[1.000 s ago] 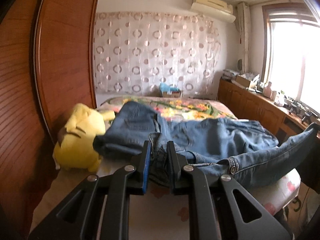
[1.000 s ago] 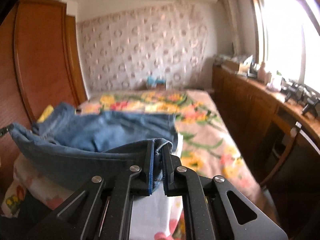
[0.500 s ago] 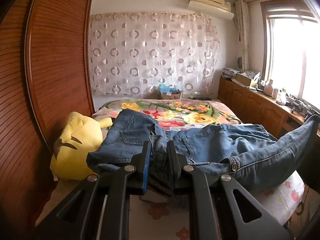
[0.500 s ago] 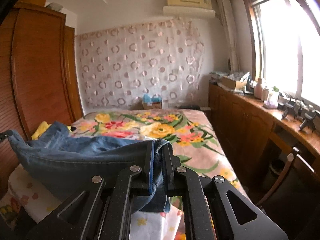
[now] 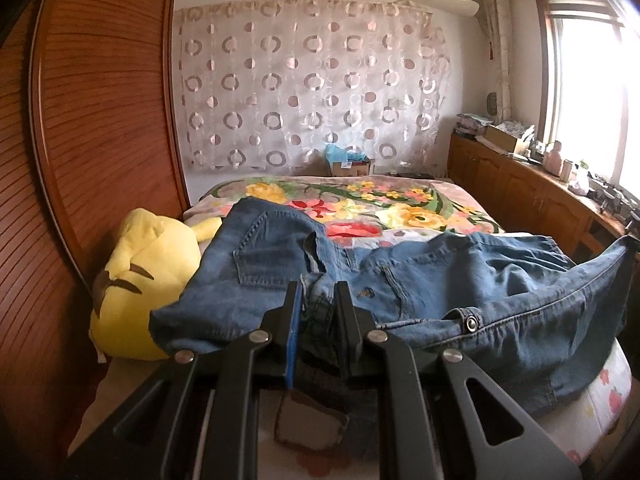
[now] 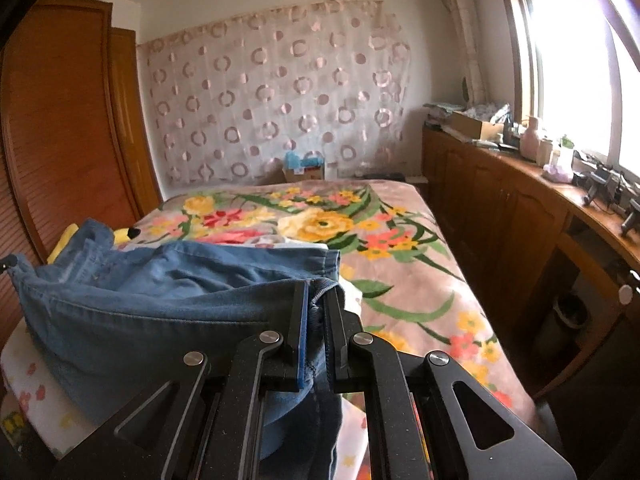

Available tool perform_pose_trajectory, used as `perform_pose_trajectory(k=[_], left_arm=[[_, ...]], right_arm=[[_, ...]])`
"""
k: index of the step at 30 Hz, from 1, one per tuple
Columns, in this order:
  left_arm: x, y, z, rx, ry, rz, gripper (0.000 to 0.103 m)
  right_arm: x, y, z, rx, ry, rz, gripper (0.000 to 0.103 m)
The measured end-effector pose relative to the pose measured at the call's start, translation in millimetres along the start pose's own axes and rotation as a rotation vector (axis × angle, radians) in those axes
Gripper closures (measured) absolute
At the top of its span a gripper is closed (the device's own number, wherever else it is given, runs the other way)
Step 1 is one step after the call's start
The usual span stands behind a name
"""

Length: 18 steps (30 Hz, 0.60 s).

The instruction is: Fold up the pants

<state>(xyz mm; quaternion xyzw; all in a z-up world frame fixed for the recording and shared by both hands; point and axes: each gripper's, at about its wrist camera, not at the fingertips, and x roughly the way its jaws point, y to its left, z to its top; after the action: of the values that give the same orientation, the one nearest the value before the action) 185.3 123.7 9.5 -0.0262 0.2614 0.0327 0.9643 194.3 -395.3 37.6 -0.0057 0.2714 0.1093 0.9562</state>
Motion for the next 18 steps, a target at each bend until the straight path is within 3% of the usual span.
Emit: perform_pose_trajectory(k=[11, 18], left_arm=[[26.7, -5.0, 54.9, 0.025, -0.051, 0.010, 0.089], [64.9, -10.0, 82.7, 0.041, -0.049, 0.013, 0.089]], right_arm=[[26.8, -3.0, 57.3, -0.060, -0.062, -0.013, 0.099], [59.5, -4.7, 90.5, -0.099, -0.081, -0.052, 0.099]])
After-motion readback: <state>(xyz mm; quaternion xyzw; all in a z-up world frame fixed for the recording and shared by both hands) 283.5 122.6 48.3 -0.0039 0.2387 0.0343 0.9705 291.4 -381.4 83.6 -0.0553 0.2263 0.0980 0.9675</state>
